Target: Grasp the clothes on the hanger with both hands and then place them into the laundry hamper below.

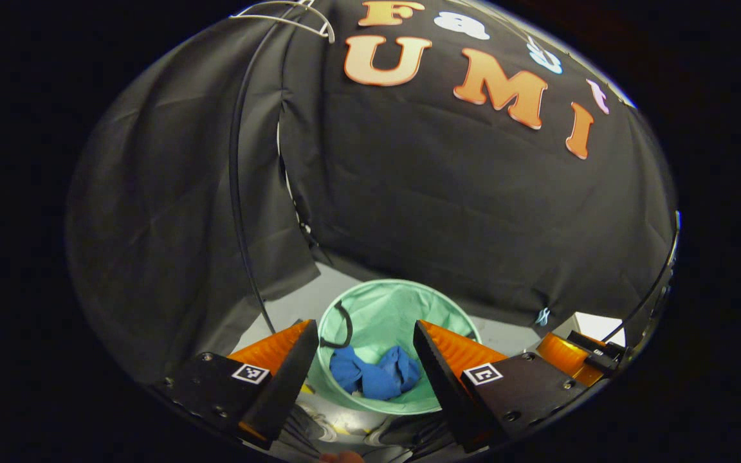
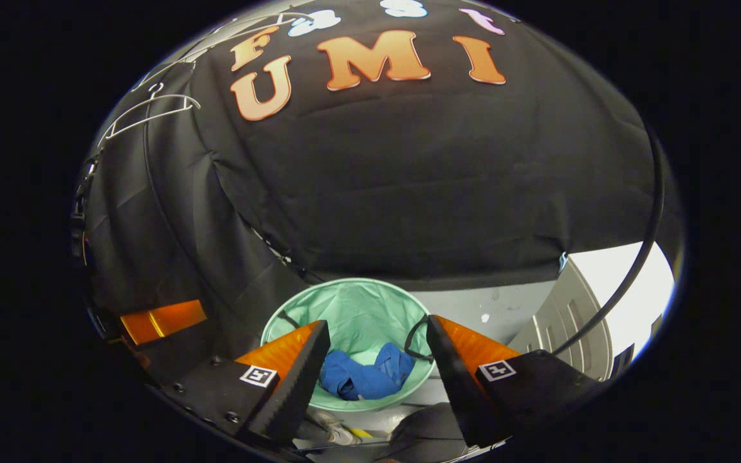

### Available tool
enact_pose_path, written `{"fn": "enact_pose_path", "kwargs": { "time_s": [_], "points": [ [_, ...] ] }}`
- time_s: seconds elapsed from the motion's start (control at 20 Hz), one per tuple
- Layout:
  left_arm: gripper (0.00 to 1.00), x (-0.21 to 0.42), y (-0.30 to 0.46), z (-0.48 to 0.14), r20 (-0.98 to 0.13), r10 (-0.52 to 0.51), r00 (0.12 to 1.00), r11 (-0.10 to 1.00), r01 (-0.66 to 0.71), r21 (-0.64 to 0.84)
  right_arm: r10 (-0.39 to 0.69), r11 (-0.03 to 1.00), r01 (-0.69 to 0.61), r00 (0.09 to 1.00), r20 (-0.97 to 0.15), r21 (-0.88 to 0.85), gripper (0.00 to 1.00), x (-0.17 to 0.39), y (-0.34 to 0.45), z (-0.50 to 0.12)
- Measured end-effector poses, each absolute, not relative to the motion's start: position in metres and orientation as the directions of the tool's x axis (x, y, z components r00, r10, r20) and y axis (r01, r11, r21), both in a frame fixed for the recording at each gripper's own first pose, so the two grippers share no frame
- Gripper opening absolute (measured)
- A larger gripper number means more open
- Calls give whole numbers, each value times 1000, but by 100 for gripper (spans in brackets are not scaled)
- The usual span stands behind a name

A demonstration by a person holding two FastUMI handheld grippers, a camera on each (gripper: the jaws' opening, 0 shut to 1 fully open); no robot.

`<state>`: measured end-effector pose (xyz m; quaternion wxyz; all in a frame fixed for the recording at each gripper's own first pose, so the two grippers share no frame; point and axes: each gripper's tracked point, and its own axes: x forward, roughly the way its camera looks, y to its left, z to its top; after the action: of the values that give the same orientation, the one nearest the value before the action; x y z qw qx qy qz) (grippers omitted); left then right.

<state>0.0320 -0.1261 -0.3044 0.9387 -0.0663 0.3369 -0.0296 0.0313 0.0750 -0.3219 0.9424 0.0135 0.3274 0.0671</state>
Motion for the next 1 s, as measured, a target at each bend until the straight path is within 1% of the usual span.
{"fn": "enact_pose_path", "kwargs": {
  "time_s": [0.15, 0.25, 0.5, 0.65, 0.7, 0.75, 0.8, 0.85, 0.9, 1.0],
  "points": [
    [95, 39, -119, -270, -545, -110, 831, 984, 13, -180, 157, 987, -136, 816, -556, 79, 99, 35, 84, -284],
    [94, 43, -112, -245, -493, -96, 865, 985, 11, -172, 172, 985, -146, 838, -518, 91, 98, 36, 89, -259],
    [95, 39, -108, -186, -391, -111, 914, 986, 51, -161, 165, 986, -154, 906, -391, 58, 98, 32, 93, -193],
    [94, 38, -109, -144, -264, -117, 957, 987, 83, -139, 155, 988, -150, 929, -337, 41, 98, 26, 94, -166],
    [99, 36, -109, -130, -222, -119, 968, 987, 91, -131, 163, 987, -157, 933, -321, 45, 98, 23, 96, -157],
    [90, 32, -110, -118, -181, -124, 976, 987, 103, -123, 168, 986, -162, 939, -301, 44, 98, 21, 100, -148],
    [89, 29, -110, -109, -155, -128, 980, 988, 111, -112, 166, 986, -163, 946, -278, 33, 98, 20, 99, -139],
    [89, 28, -110, -104, -140, -130, 981, 988, 117, -102, 156, 987, -157, 954, -255, 16, 98, 20, 97, -130],
    [94, 25, -109, -101, -134, -129, 983, 989, 117, -94, 145, 989, -150, 961, -234, -5, 98, 18, 94, -123],
    [94, 27, -109, -103, -135, -124, 983, 989, 112, -95, 127, 990, -136, 971, -203, -31, 98, 17, 91, -115]
  ]
}}
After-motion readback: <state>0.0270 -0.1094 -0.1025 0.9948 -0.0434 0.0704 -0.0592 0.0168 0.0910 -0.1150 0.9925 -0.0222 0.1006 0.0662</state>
